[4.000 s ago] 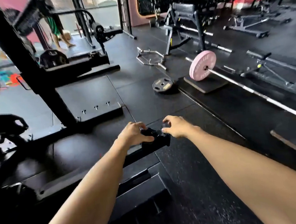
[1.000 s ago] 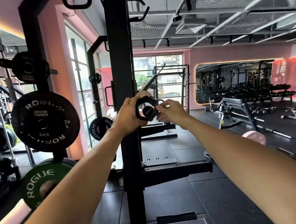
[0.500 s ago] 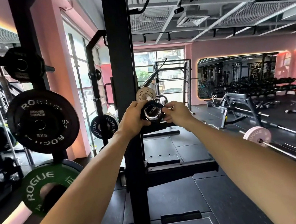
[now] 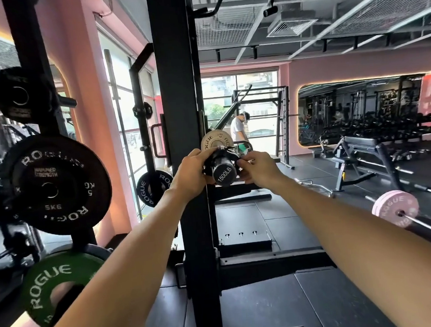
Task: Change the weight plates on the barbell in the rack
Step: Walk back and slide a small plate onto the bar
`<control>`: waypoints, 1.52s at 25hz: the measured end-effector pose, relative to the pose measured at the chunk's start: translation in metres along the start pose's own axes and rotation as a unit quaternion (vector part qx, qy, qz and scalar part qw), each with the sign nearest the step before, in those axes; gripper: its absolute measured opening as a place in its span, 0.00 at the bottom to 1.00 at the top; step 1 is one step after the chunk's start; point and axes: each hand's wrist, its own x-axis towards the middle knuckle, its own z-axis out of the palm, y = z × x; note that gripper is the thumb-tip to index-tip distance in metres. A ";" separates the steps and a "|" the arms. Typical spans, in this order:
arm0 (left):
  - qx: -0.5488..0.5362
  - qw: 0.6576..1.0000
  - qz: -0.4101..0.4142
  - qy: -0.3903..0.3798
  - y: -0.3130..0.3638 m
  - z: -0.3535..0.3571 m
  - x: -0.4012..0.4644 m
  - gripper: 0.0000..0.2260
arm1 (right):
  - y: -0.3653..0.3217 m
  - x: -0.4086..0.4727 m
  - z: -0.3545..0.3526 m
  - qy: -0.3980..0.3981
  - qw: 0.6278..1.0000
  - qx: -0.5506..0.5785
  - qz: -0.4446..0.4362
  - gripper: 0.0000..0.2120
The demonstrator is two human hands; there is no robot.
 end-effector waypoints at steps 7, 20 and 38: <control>0.033 0.999 0.013 0.037 -0.043 0.035 0.048 0.27 | 0.027 0.067 0.009 -0.012 1.000 0.021 0.011 0.05; 0.037 0.999 -0.016 0.008 -0.123 0.091 0.140 0.27 | 0.074 0.201 0.037 0.032 0.997 -0.064 -0.021 0.12; 0.035 0.999 -0.018 0.001 -0.162 0.119 0.195 0.27 | 0.085 0.272 0.043 0.099 0.975 -0.185 -0.074 0.10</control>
